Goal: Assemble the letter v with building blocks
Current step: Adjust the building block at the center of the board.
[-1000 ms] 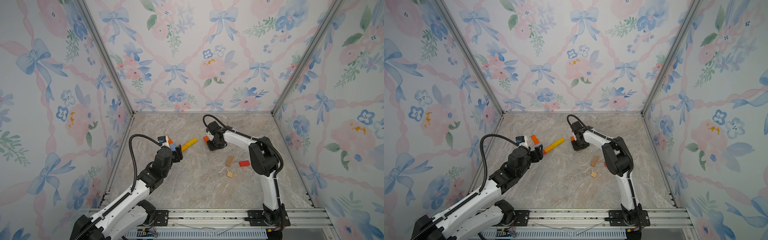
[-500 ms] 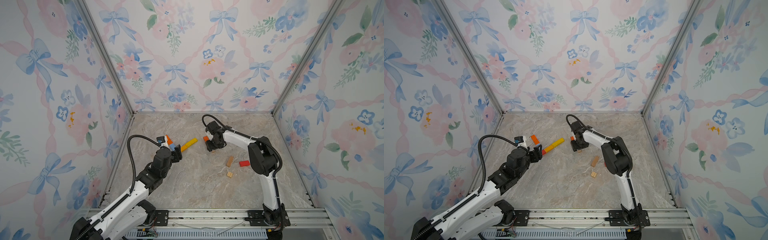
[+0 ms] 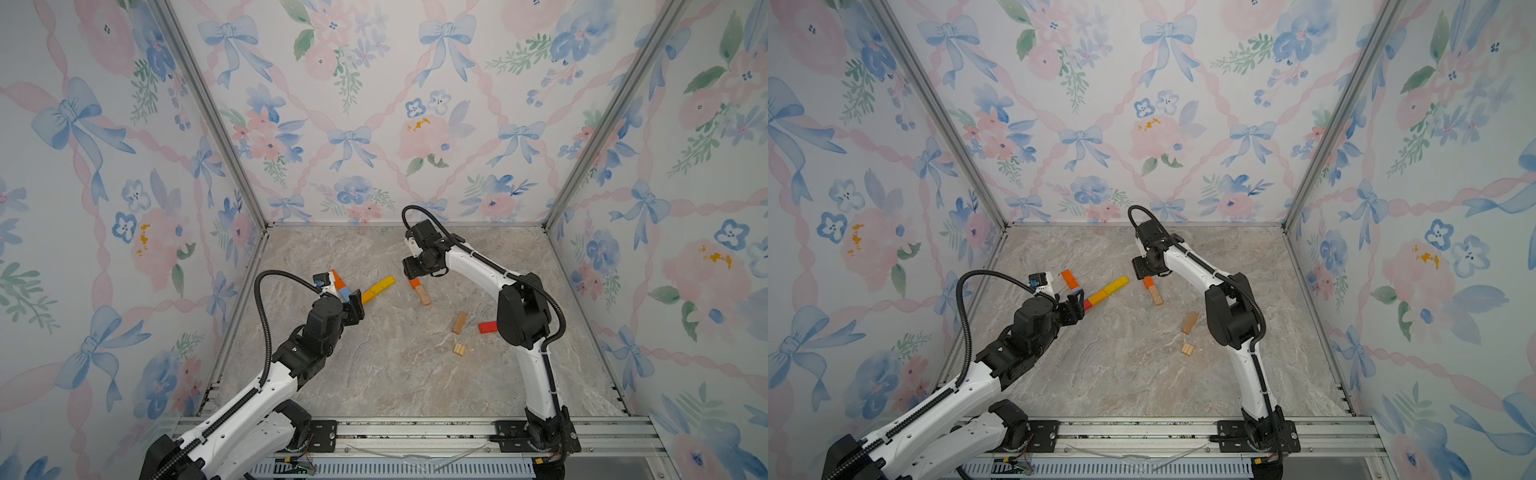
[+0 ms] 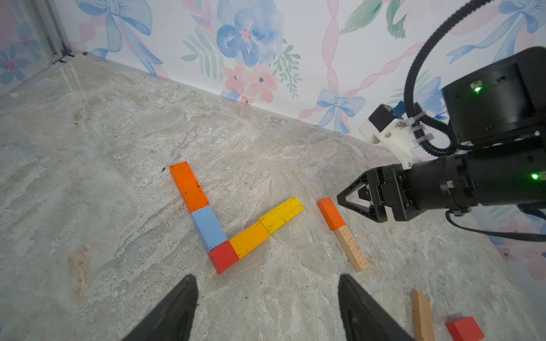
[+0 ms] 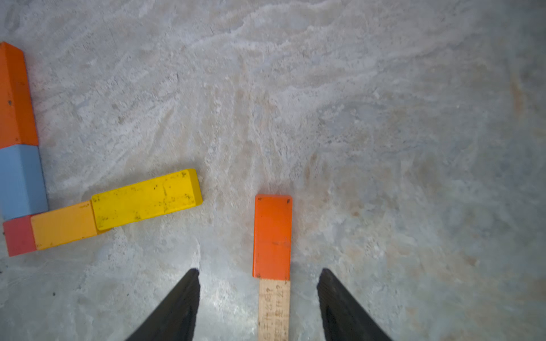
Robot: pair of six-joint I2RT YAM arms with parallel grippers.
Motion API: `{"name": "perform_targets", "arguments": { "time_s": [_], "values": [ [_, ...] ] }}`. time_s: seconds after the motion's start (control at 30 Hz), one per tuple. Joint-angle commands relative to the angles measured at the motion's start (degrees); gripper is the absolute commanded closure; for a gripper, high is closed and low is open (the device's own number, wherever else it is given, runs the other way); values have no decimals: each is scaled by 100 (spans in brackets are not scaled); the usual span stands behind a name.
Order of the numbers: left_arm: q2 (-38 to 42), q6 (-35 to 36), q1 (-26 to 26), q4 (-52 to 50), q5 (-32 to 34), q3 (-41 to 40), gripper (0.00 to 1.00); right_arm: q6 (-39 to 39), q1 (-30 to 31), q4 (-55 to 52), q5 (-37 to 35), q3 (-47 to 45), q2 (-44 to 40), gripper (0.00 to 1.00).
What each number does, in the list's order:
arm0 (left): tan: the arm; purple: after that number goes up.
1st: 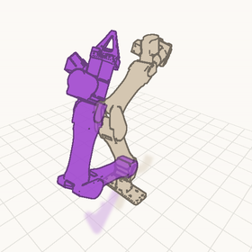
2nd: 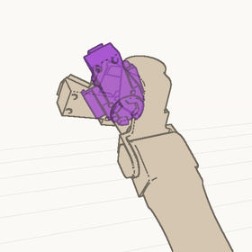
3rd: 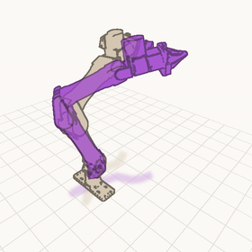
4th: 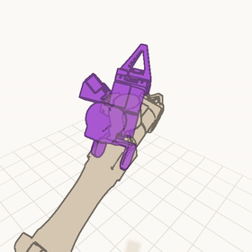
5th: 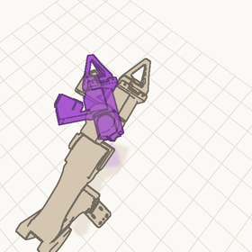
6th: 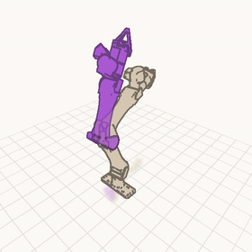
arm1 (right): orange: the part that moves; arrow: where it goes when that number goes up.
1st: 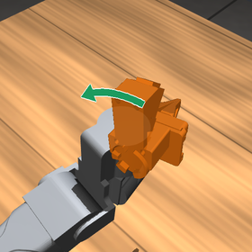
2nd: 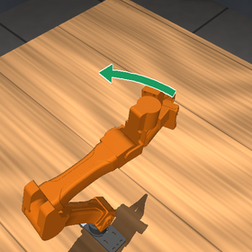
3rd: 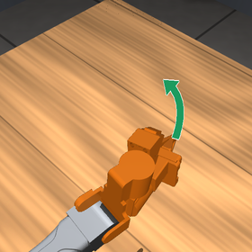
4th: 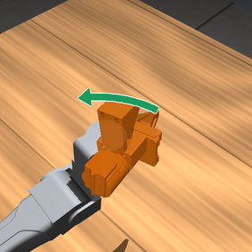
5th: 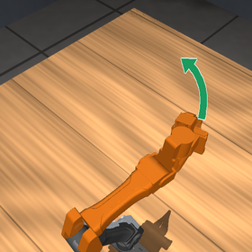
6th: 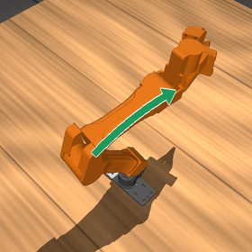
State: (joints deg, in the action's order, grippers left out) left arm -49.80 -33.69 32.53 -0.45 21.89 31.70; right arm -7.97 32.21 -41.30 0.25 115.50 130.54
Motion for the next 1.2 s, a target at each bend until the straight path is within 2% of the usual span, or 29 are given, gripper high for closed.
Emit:
{"name": "perform_targets", "arguments": {
  "time_s": [0.0,0.5,0.93,1.17],
  "values": [
    [97,-76,-54,-117,96,-78,23,119,-65,-542,-116,364,478,34],
    [172,-77,-80,-201,131,-89,23,214,-118,-789,-132,781,948,34],
    [170,-94,-82,-218,142,-114,23,260,-122,-836,-17,721,1085,42],
    [238,-116,-90,-270,166,-138,23,309,-127,-846,-16,719,1106,53]
  ]
}}
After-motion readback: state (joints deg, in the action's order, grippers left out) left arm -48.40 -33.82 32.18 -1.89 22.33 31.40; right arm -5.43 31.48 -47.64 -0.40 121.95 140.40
